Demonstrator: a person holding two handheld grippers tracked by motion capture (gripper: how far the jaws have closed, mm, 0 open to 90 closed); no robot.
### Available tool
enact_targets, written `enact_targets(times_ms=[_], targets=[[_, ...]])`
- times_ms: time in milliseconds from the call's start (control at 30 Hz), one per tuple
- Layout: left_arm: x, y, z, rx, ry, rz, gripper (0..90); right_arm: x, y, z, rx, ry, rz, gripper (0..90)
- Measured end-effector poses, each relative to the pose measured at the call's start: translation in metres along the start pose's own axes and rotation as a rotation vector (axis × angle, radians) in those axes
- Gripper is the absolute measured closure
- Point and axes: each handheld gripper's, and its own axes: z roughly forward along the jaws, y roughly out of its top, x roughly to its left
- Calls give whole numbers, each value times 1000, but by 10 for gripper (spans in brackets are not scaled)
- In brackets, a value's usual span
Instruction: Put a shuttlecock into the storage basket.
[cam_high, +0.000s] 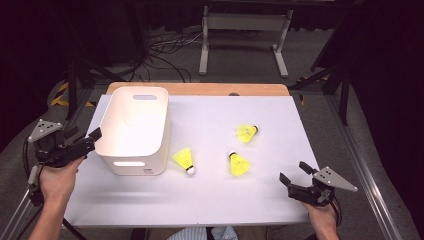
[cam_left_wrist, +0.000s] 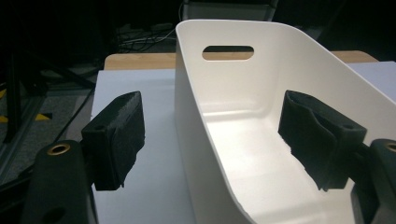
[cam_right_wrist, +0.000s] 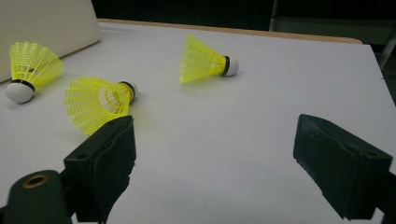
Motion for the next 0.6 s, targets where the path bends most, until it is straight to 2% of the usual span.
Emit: enact_targets(times_ms=[600], targets=[[-22, 6, 7, 26, -46, 26, 236, 0, 0, 1, 1, 5, -3, 137]])
